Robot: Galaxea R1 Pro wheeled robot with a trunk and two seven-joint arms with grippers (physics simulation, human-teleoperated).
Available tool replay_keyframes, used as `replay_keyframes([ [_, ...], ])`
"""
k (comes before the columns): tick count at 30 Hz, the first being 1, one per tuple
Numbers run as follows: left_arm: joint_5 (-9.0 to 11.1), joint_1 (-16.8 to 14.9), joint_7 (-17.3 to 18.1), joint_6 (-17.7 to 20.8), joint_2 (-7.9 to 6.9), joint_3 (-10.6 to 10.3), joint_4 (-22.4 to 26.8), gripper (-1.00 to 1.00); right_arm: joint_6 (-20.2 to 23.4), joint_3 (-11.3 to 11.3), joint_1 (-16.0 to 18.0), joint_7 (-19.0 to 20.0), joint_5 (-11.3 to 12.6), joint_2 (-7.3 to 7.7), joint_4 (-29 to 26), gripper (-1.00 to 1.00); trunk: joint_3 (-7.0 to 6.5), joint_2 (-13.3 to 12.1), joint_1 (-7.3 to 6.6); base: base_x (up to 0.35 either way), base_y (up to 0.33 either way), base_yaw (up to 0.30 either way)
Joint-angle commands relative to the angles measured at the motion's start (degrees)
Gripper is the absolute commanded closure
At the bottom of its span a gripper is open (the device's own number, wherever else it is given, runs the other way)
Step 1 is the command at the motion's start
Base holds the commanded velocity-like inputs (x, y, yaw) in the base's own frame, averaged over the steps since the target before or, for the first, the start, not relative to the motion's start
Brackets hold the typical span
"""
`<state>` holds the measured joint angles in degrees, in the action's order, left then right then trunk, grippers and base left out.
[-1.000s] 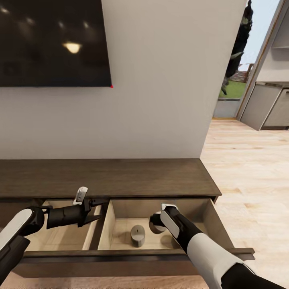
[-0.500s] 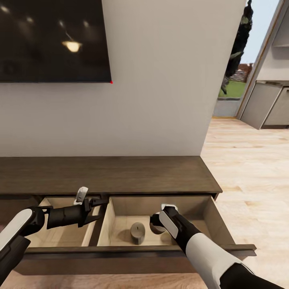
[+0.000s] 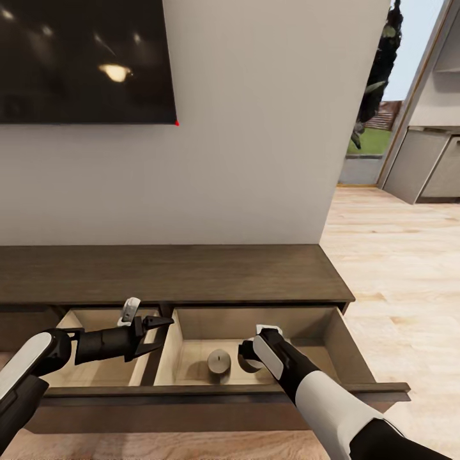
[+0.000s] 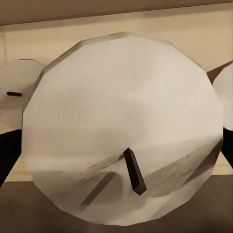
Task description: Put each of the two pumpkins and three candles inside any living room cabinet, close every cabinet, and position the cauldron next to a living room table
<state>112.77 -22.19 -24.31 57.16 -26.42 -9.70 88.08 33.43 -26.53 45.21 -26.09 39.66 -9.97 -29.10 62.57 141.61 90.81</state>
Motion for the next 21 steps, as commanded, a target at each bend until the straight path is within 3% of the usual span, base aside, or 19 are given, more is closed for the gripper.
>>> replay_keyframes([
  [1,0.6,0.0,-0.5,0.0,-0.04,-0.1,0.0,-1.00,0.1,-0.4,0.0,-0.7,0.7,0.04,-0.1,1.00,0.05,0.0,-0.01,0.000,0.000,0.000],
  [21,0.6,0.0,-0.6,0.0,-0.10,0.0,0.1,-1.00,1.0,-0.5,0.0,-0.8,0.7,0.05,-0.1,1.00,0.05,0.0,-0.01,0.040,0.000,0.000],
])
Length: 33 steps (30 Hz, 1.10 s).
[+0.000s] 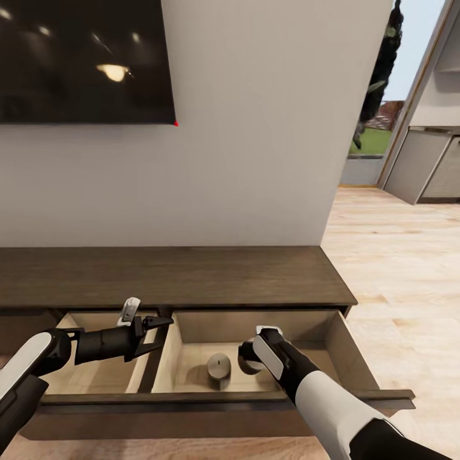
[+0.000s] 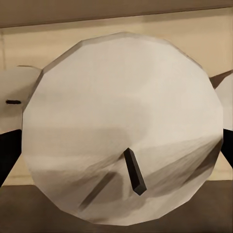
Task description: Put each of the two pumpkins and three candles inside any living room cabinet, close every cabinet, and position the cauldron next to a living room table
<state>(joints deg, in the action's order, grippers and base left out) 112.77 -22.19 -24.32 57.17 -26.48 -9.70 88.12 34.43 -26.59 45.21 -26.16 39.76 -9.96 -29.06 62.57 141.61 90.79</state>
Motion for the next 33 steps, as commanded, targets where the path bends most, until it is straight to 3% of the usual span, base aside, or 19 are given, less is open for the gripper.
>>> replay_keyframes([
  [1,0.6,0.0,-0.6,0.0,-0.05,-0.1,0.0,-1.00,0.8,-0.4,0.1,-0.7,0.6,0.07,-0.1,1.00,0.05,0.0,0.00,0.100,0.000,0.000],
  [33,0.6,0.0,-0.6,0.0,0.00,0.0,0.0,-1.00,2.7,-0.4,0.1,-0.8,0.6,0.02,0.1,1.00,0.05,0.0,0.00,0.067,0.000,0.000],
])
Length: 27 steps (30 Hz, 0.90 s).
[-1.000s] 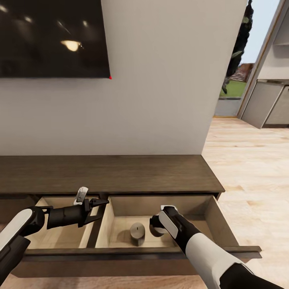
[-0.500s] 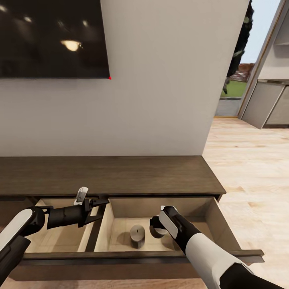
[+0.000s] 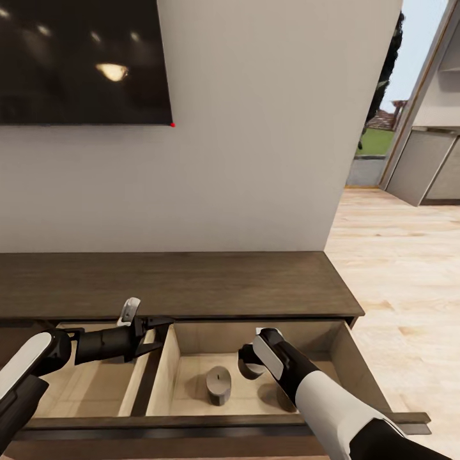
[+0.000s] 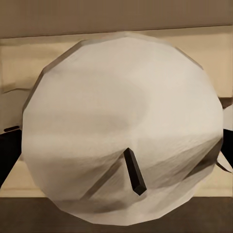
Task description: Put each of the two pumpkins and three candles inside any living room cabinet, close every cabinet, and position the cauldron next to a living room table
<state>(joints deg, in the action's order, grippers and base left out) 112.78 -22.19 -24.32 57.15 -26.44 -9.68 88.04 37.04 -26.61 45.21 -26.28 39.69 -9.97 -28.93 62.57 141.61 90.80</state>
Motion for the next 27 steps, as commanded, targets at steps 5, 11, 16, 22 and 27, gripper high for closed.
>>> replay_keyframes([
  [5,0.6,0.0,-0.6,0.0,-0.09,0.1,0.0,-1.00,0.6,-0.4,0.0,-0.7,0.7,0.04,-0.1,1.00,0.05,0.0,-0.01,0.010,0.000,0.000],
  [11,0.6,0.0,-0.6,0.0,-0.04,0.1,0.0,-1.00,0.7,-0.4,0.0,-0.7,0.7,0.04,-0.1,1.00,1.21,1.7,0.92,0.001,0.000,0.000],
  [16,0.6,0.0,-0.6,0.0,-0.02,0.1,0.0,-1.00,0.8,-0.4,0.0,-0.8,0.7,0.04,-0.1,1.00,2.32,1.7,1.05,0.000,0.000,0.000],
  [22,0.6,0.0,-0.6,0.0,-0.01,0.0,0.1,-1.00,0.8,-0.4,0.0,-0.8,0.7,0.04,-0.1,1.00,3.65,1.8,1.21,0.000,0.000,0.000],
  [27,0.6,0.0,-0.6,0.0,-0.01,0.0,0.1,-1.00,0.8,-0.4,0.0,-0.8,0.6,-0.02,-0.1,1.00,4.76,1.9,1.33,0.000,0.000,0.000],
])
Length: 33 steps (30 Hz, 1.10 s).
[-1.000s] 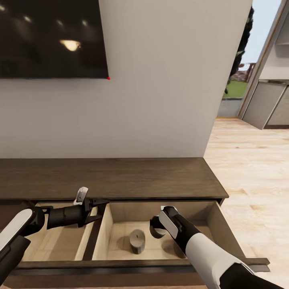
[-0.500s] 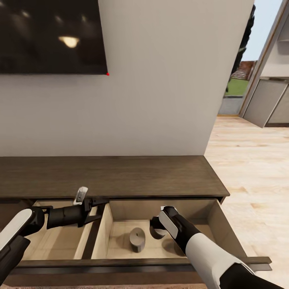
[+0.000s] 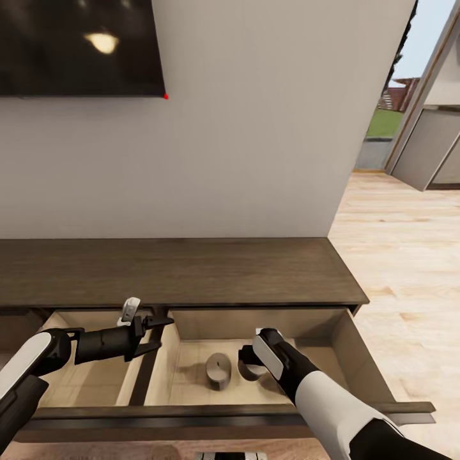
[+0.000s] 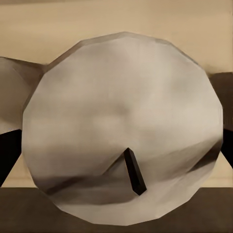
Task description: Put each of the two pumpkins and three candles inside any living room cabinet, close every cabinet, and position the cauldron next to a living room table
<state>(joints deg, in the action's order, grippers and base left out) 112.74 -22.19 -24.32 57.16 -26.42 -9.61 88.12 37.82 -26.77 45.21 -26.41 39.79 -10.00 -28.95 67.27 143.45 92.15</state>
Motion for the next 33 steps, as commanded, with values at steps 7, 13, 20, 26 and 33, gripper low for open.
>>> replay_keyframes([
  [7,0.6,0.0,-0.6,0.0,-0.04,-0.1,0.0,-1.00,0.1,-0.2,0.1,-0.7,0.5,0.00,-0.1,1.00,1.61,0.1,0.16,0.000,0.000,0.000],
  [13,0.6,0.0,-0.5,0.0,-0.04,-0.1,0.0,-1.00,0.1,-0.2,0.1,-0.7,0.5,0.00,-0.1,1.00,2.05,0.1,0.22,0.000,0.000,0.000],
  [20,0.6,0.0,-0.6,0.0,-0.04,-0.1,0.0,-1.00,0.1,-0.3,0.1,-0.7,0.4,0.00,-0.1,1.00,2.94,0.2,0.32,0.000,0.000,0.000],
  [26,0.6,0.0,-0.6,0.0,-0.04,-0.1,0.0,-1.00,0.1,-0.3,0.1,-0.7,0.4,0.00,-0.1,-1.00,2.94,0.2,0.32,0.000,0.000,0.000],
  [33,0.6,0.0,-0.6,0.0,-0.04,-0.1,0.0,-1.00,0.1,-0.3,0.1,-0.6,0.4,0.00,-0.1,-1.00,2.94,0.2,0.32,0.000,0.000,0.000],
])
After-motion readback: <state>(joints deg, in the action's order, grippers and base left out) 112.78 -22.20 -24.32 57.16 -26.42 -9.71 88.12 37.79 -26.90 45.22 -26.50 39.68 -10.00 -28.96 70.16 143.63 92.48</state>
